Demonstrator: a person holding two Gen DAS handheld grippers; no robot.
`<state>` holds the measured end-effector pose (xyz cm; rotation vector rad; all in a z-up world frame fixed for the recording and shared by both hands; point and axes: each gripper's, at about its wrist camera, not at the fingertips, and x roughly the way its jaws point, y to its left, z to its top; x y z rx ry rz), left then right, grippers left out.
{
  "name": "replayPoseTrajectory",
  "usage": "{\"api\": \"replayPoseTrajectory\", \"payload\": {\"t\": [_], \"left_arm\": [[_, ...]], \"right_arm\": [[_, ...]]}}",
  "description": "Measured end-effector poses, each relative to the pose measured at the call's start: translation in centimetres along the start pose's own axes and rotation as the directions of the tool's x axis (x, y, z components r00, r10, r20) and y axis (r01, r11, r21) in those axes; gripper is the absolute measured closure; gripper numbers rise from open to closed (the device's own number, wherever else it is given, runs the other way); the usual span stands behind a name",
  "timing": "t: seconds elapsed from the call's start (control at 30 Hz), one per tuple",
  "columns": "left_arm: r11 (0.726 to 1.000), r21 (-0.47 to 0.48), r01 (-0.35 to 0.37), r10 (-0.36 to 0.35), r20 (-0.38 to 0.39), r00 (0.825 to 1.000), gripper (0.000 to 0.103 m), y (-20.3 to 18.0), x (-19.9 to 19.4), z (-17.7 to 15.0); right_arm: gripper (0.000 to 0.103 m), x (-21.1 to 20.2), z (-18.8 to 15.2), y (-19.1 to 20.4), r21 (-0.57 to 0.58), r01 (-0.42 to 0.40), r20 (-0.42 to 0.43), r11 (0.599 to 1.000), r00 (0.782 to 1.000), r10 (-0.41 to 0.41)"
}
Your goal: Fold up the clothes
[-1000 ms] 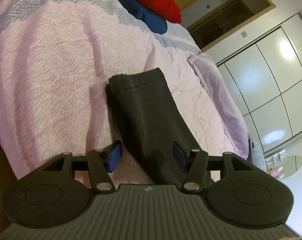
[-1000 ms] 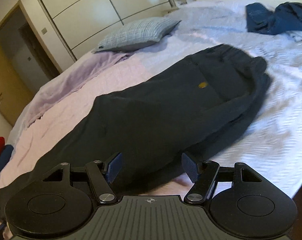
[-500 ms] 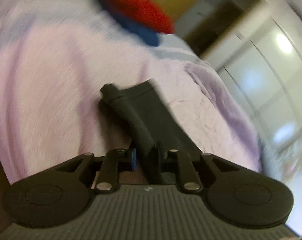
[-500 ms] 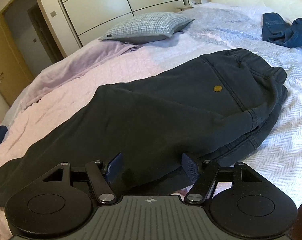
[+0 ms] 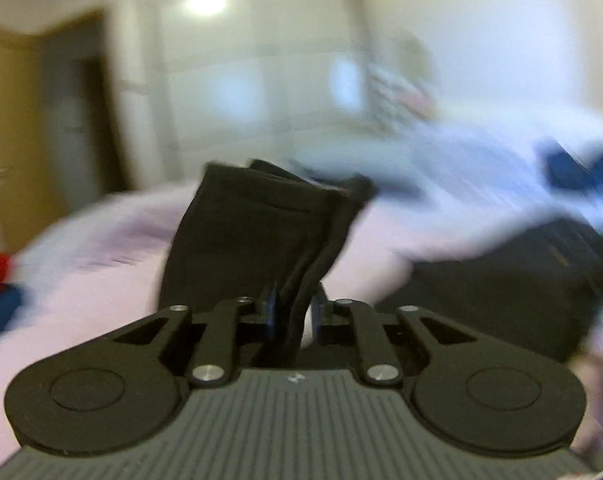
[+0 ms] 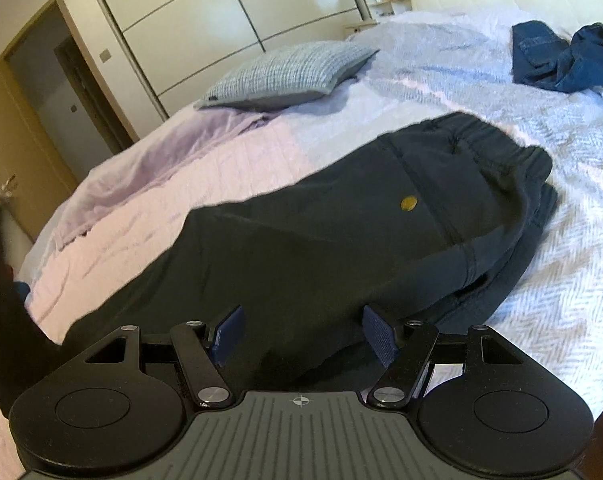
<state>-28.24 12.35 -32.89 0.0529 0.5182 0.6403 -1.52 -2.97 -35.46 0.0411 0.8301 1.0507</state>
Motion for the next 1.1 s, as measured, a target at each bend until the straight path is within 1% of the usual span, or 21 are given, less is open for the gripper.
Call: {"api": "replayPoseTrajectory", "payload": {"t": [0.03, 0.07, 0.1, 0.13, 0.17, 0.23, 0.27, 0.33, 0.4, 0.47, 0.5, 0.57, 0.6, 0.67, 0.73, 0.77, 0.8, 0.87, 0.93, 1.03, 1.1], "left_arm": [[0.997, 0.044, 0.059, -0.057, -0.062, 0.996, 0.083, -2.1, 1.9, -0.9], [0.991, 0.079, 0.107, -0.095, -0.136, 0.986, 0.083, -3.9, 3.6, -1.8], [0.989, 0.111, 0.102, -0.081, -0.181, 0.98, 0.083, -5.1, 4.6, -2.5], [0.987, 0.134, 0.084, -0.061, -0.171, 0.983, 0.083, -5.7, 4.6, -2.9], [0.988, 0.118, 0.098, -0.078, -0.163, 0.984, 0.082, -5.3, 4.1, -2.7], [0.987, 0.035, 0.155, -0.148, -0.16, 0.976, 0.078, -3.7, 2.9, -2.2], [0.982, -0.026, 0.189, -0.191, -0.153, 0.97, 0.078, -2.6, 2.2, -2.0], [0.966, -0.141, 0.216, -0.234, -0.125, 0.964, 0.078, 0.3, 0.8, -1.5], [0.951, -0.242, 0.194, -0.223, -0.098, 0.97, 0.078, 3.6, -0.3, -1.2], [0.932, -0.328, 0.153, -0.188, -0.077, 0.979, 0.079, 6.1, -1.5, -1.2], [0.918, -0.374, 0.13, -0.168, -0.071, 0.983, 0.08, 7.6, -1.7, -1.4], [0.899, -0.429, 0.092, -0.133, -0.066, 0.989, 0.08, 9.9, -1.8, -1.7], [0.889, -0.453, 0.074, -0.116, -0.065, 0.991, 0.08, 11.0, -1.9, -1.8], [0.881, -0.471, 0.042, -0.089, -0.077, 0.993, 0.08, 12.3, -2.7, -2.7], [0.873, -0.487, 0.032, -0.085, -0.086, 0.993, 0.08, 13.2, -2.9, -3.5], [0.868, -0.496, 0.034, -0.089, -0.087, 0.992, 0.08, 13.6, -3.3, -3.9], [0.862, -0.505, 0.039, -0.096, -0.087, 0.992, 0.08, 13.9, -3.8, -4.4], [0.857, -0.514, 0.041, -0.104, -0.094, 0.99, 0.08, 14.2, -3.9, -5.0], [0.857, -0.514, 0.038, -0.105, -0.103, 0.989, 0.08, 14.4, -4.1, -5.5], [0.857, -0.513, 0.038, -0.11, -0.11, 0.988, 0.08, 14.6, -4.4, -6.0], [0.857, -0.514, 0.047, -0.12, -0.108, 0.987, 0.079, 14.7, -4.7, -6.2]], "right_arm": [[0.034, -0.1, 0.2, 0.0, 0.001, -0.003, 0.007, 1.0, 1.0, 0.003], [0.034, -0.3, 0.4, 0.0, 0.002, -0.006, 0.014, 1.0, 1.0, 0.006], [0.034, -0.4, 0.5, 0.0, 0.003, -0.009, 0.02, 1.0, 1.0, 0.008], [0.034, -0.5, 0.7, -0.1, 0.004, -0.011, 0.027, 1.0, 1.0, 0.011], [0.034, -0.6, 0.9, -0.1, 0.005, -0.014, 0.034, 1.0, 0.999, 0.014], [0.034, -0.6, 1.2, 0.1, 0.017, -0.039, 0.034, 0.999, 0.999, 0.038], [0.034, -0.1, 1.1, 0.4, 0.042, -0.083, 0.012, 0.996, 0.997, 0.082], [0.034, 0.9, 1.1, 1.1, 0.094, -0.168, -0.028, 0.981, 0.985, 0.171], [0.034, 2.0, 1.1, 1.7, 0.149, -0.249, -0.064, 0.957, 0.963, 0.261], [0.034, 3.3, 0.9, 2.4, 0.22, -0.319, -0.108, 0.922, 0.931, 0.348], [0.034, 4.2, 0.5, 2.7, 0.276, -0.33, -0.145, 0.902, 0.914, 0.379], [0.035, 5.9, -0.3, 3.1, 0.377, -0.318, -0.199, 0.87, 0.889, 0.412], [0.035, 6.7, -0.7, 3.3, 0.414, -0.306, -0.217, 0.858, 0.882, 0.419], [0.035, 7.8, -1.0, 3.6, 0.446, -0.266, -0.236, 0.854, 0.886, 0.399], [0.043, 8.7, -1.2, 4.3, 0.431, -0.218, -0.256, 0.876, 0.901, 0.35], [0.05, 9.1, -1.3, 4.6, 0.422, -0.205, -0.259, 0.883, 0.906, 0.334], [0.052, 9.4, -1.4, 4.9, 0.414, -0.204, -0.255, 0.887, 0.909, 0.328], [0.052, 9.9, -1.6, 5.6, 0.387, -0.192, -0.251, 0.902, 0.919, 0.303], [0.052, 10.1, -1.8, 6.4, 0.363, -0.202, -0.234, 0.91, 0.925, 0.299], [0.052, 9.7, -2.1, 7.0, 0.371, -0.234, -0.202, 0.899, 0.924, 0.324], [0.052, 9.6, -2.4, 6.7, 0.396, -0.238, -0.195, 0.887, 0.922, 0.334]]}}
